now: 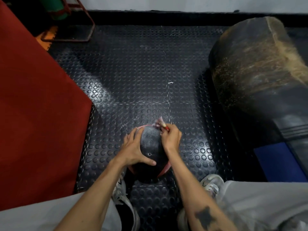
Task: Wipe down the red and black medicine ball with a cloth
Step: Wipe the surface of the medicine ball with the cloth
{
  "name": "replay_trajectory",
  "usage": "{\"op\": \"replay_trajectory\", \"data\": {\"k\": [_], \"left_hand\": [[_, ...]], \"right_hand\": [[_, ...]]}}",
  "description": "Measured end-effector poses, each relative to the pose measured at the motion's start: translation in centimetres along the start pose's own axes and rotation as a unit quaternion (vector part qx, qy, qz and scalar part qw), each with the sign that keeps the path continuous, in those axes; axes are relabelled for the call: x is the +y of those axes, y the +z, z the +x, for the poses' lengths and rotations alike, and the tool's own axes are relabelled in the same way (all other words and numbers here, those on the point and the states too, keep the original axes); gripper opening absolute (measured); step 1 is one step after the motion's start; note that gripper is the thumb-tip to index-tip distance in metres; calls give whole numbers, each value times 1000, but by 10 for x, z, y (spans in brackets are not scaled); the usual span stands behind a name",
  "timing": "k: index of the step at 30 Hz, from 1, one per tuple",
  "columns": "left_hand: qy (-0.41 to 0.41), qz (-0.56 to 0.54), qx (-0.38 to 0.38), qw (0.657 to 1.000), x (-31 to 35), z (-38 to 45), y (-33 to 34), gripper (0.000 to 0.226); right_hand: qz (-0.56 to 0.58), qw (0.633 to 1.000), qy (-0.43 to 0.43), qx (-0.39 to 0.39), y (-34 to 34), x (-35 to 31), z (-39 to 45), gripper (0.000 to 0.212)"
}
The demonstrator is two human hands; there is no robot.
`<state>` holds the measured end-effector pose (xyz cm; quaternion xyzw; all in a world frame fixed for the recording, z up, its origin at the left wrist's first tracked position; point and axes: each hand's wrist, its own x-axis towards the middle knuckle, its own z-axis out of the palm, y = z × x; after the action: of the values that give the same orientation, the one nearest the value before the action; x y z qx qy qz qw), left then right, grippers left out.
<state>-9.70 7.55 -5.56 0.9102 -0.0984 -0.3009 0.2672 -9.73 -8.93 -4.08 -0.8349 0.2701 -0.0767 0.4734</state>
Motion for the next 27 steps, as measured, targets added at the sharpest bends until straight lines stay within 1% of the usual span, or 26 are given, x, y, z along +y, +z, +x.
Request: {"op": "replay_trajectory", "data": {"k": [2,3,5,7,9,12,14,15,18,19,22,24,26,27], "left_hand": [[9,3,-10,1000,-3,3,-4,154],[18,5,-14,1000,-4,3,-5,154],[33,13,-16,999,-5,-2,-4,153],[44,10,-1,999,-1,-7,4,150],[39,6,22,999,6,-5,8,150],[35,22,15,999,7,4,5,153],[51,40,0,998,1,6,4,155],[57,49,-2,997,1,4,5,155],[53,45,13,998,14,-2,12,153],[42,42,16,998,19,0,11,153],[32,36,7,999,15,8,5,157],[35,46,0,998,3,9,1,161],[35,38,7,999,-2,3,4,162],[33,29,16,999,1,-3,4,161]], "right_hand": [[-1,998,-48,36,-1,6,-49,25],[-5,997,-62,36,-2,13,-69,27],[-12,998,-65,25,0,20,-60,26],[-23,1000,-11,10,3,12,-15,22],[-26,1000,13,-13,0,1,6,20],[-24,999,-38,20,-8,0,-40,27],[-43,997,-64,20,-12,9,-69,35],[-42,997,-58,6,-12,10,-62,35],[-72,996,33,-32,-2,4,-11,25],[-91,994,37,-37,-2,2,-2,23],[-75,995,-22,-61,-10,7,-32,24],[-59,993,-28,-93,-16,10,-61,28],[-58,993,-46,-87,-10,5,-56,33],[-73,991,-58,-91,-3,0,-45,31]]}}
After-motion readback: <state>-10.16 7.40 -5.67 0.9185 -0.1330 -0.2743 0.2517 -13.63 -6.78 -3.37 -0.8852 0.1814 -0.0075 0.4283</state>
